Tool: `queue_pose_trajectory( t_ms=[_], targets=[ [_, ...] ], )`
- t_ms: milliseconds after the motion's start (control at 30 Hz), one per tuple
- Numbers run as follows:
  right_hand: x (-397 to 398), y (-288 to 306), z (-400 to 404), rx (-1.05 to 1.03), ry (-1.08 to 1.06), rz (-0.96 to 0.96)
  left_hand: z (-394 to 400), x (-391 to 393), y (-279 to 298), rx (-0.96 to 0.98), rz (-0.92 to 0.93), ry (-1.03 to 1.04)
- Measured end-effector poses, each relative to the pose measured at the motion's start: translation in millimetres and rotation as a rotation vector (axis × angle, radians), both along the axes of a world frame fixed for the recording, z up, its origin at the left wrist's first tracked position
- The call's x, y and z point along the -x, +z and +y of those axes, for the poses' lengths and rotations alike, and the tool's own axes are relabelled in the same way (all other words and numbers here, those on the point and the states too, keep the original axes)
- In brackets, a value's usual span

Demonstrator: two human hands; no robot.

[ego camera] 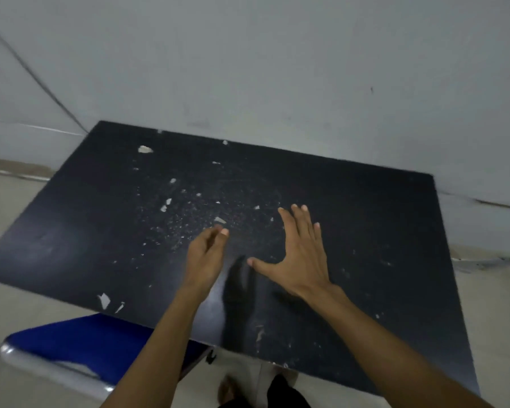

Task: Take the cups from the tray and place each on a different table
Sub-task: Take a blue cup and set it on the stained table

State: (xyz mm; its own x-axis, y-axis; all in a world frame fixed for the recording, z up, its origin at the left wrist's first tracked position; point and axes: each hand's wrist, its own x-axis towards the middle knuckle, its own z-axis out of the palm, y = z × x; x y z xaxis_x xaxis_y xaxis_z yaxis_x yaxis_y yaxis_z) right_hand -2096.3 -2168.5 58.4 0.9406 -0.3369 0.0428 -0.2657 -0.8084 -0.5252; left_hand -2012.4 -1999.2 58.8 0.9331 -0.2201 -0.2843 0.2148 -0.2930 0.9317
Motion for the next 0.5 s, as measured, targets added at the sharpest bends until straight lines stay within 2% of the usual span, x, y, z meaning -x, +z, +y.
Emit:
queue_pose_trajectory(
  t_ms=[267, 367, 500],
  targets=[
    [-80.3, 44.9, 130.4, 0.024, 0.318, -0.052, 149.7, -25.0, 56.2, -0.240, -0.494, 0.258],
    [-105.5, 57.4, 200.5, 0.028, 0.420, -0.076, 225.3, -33.7, 68.8, -0.374, -0.582, 0.310],
    [-135.7, 70.9, 302.1, -0.002, 0.495, -0.098, 334.6, -43.7, 78.3, -0.499, -0.574, 0.305]
  ],
)
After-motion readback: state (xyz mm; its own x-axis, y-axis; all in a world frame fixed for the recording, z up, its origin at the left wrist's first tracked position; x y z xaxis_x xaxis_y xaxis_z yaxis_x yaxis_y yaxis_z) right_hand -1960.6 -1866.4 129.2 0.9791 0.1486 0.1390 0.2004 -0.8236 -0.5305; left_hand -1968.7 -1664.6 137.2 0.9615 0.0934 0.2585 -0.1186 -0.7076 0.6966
